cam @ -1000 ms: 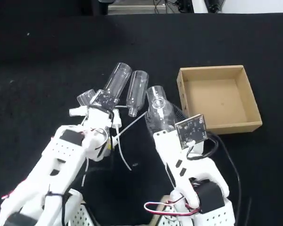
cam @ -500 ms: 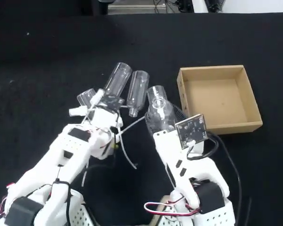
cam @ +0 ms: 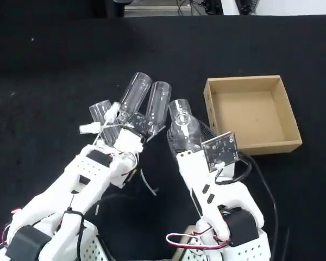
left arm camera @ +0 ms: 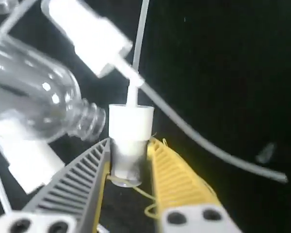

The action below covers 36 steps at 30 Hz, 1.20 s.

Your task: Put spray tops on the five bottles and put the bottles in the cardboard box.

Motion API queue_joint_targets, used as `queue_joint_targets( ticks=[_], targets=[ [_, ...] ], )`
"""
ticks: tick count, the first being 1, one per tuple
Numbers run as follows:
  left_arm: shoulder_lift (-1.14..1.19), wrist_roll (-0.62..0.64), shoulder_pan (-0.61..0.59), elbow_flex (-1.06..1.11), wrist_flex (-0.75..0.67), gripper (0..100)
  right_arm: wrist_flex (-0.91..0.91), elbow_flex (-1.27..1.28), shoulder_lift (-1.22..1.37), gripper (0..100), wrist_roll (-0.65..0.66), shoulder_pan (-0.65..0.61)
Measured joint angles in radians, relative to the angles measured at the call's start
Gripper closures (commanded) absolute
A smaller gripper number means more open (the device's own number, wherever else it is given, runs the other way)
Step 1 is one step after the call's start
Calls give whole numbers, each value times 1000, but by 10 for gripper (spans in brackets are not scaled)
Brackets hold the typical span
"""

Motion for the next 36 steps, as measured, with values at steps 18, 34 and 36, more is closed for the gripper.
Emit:
queue_joint_targets(
  ticks=[18,34,36],
  targets=[
    [-353,-565,-393,-273,727,959,0,0,0,988,0,0],
    [-385,-434,-117,-121,724,959,0,9,-2,988,0,0],
    [-385,-434,-117,-155,781,959,0,9,-2,988,0,0]
  ],
)
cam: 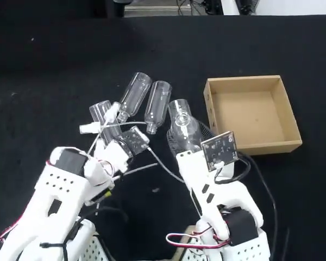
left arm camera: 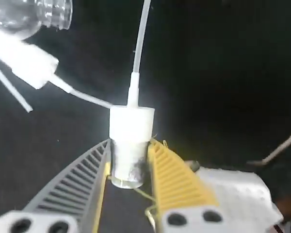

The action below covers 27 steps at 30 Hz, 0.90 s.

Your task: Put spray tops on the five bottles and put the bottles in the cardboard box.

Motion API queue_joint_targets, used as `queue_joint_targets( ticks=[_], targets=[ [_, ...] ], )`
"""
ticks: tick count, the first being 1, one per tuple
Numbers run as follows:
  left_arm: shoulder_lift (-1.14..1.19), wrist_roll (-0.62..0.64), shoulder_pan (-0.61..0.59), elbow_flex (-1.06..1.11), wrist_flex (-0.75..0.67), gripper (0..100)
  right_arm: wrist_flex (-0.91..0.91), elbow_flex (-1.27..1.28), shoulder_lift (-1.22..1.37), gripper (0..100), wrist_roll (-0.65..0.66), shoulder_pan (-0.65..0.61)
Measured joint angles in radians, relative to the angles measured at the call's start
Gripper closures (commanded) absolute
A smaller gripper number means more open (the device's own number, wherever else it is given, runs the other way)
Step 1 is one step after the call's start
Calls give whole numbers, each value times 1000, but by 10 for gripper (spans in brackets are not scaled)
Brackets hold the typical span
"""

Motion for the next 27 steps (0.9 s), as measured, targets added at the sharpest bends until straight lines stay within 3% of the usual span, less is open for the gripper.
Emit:
queue_joint_targets(
  ticks=[8,12,17,22,27],
  targets=[
    [0,-3,0,-249,210,959,0,0,0,988,0,0],
    [0,-110,-68,-256,235,959,0,0,0,988,0,0],
    [0,-411,-425,-258,229,959,0,0,0,988,0,0],
    [54,-706,-836,-241,86,970,0,0,0,988,0,0],
    [172,-810,-1065,-207,-38,970,0,0,0,988,0,0]
  ],
)
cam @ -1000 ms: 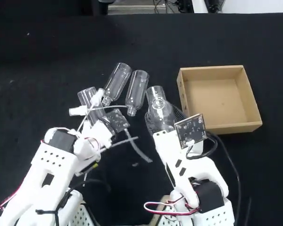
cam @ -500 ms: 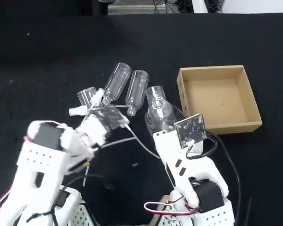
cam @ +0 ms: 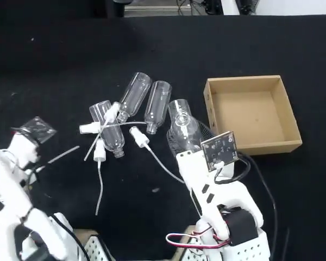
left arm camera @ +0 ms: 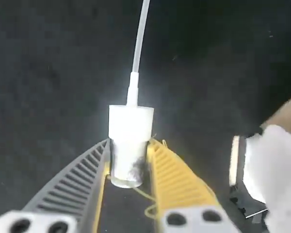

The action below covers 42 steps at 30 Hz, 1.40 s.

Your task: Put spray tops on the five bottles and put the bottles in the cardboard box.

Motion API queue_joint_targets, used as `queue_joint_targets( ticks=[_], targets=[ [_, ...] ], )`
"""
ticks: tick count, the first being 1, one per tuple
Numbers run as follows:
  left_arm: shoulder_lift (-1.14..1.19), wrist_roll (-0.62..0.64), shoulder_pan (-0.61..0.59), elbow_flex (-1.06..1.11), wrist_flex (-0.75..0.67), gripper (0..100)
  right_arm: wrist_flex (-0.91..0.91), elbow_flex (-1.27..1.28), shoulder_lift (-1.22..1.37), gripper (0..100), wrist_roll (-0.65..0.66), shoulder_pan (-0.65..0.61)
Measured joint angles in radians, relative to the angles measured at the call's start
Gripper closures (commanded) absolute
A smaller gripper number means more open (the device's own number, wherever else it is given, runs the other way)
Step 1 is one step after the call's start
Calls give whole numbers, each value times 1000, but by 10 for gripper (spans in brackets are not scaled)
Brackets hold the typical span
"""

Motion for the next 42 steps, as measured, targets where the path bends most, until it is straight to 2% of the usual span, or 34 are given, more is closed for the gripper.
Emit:
queue_joint_targets(
  ticks=[6,12,16,20,25,28,30,37,42],
  targets=[
    [163,-2,-48,0,-140,949,0,0,0,988,0,0],
    [261,25,-80,-2,-301,746,0,0,0,988,0,0],
    [261,112,-77,-28,-319,755,0,0,0,988,0,0],
    [261,284,-25,-91,-305,759,0,0,0,988,0,0],
    [261,477,95,-206,-140,770,0,0,0,988,0,0],
    [262,578,219,-235,5,778,0,0,0,988,0,0],
    [262,667,322,-235,38,777,0,0,0,988,0,0],
    [267,1037,666,-149,-69,779,0,0,0,988,0,0],
    [272,1215,775,-66,-207,777,0,0,0,988,0,0]
  ],
)
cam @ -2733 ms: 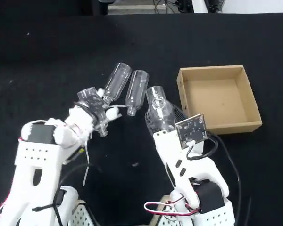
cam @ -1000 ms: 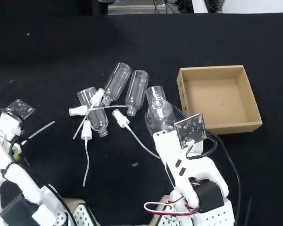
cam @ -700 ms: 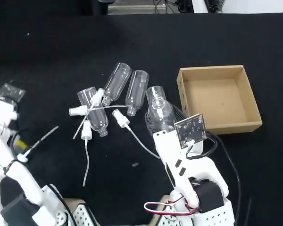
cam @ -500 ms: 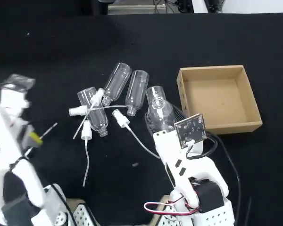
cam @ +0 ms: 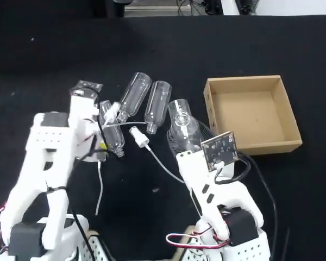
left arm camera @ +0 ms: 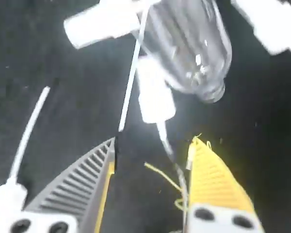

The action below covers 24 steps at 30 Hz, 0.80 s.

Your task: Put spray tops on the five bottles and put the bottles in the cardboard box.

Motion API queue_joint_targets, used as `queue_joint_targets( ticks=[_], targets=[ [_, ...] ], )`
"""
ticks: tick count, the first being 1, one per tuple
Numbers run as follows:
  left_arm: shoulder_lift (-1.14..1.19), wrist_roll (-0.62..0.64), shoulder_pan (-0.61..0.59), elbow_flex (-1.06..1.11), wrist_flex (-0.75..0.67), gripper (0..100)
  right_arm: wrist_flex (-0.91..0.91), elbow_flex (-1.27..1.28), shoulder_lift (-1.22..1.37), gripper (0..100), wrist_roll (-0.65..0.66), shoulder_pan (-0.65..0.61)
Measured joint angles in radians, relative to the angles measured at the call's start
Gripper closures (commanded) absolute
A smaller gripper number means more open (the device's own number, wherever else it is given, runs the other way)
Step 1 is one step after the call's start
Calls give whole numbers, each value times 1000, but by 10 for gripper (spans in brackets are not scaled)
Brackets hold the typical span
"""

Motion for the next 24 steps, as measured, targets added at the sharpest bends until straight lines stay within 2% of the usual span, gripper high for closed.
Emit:
queue_joint_targets(
  ticks=[12,24],
  targets=[
    [2,222,52,216,-338,780,0,0,0,988,0,0],
    [2,241,78,278,-436,780,0,0,0,988,0,0]
  ],
)
